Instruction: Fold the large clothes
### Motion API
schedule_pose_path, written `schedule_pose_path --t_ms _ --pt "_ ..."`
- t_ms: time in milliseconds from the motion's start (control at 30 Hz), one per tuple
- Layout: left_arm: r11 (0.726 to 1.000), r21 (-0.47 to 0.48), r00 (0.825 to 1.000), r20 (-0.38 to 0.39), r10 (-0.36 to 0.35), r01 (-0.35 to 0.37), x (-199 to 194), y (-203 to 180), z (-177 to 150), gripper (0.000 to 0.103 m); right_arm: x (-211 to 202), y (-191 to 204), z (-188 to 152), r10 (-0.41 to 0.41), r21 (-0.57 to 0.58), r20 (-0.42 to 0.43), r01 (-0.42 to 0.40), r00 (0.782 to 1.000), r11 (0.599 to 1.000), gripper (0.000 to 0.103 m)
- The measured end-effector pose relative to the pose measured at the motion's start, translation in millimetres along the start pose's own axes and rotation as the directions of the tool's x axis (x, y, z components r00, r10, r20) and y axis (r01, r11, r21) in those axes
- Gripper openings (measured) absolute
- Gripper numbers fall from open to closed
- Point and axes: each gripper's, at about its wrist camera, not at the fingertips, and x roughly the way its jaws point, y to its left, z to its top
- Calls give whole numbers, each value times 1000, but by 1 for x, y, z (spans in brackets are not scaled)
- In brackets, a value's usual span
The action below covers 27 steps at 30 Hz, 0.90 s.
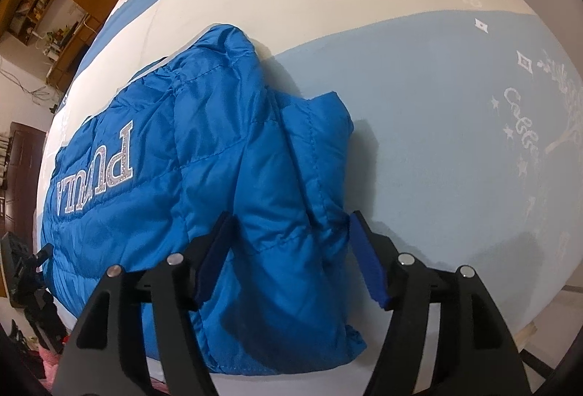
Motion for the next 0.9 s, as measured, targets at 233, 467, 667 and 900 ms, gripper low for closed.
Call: schedule_pose_path --t_ms 233,467,667,900 --pt "995 93 999 -33 25 -22 13 -25 -5 67 8 -13 3 73 65 -19 -71 997 995 67" --pt "999 42 1000 15 -7 6 -8 -46 -19 41 4 -5 7 32 3 -32 -32 999 999 67" --pt "998 26 998 34 59 -60 14 -42 -30 47 10 3 13 22 -49 -35 -24 999 998 67" --pt "999 -29 994 102 33 -30 17 -31 -44 56 20 -14 20 115 -12 -62 -116 991 993 69"
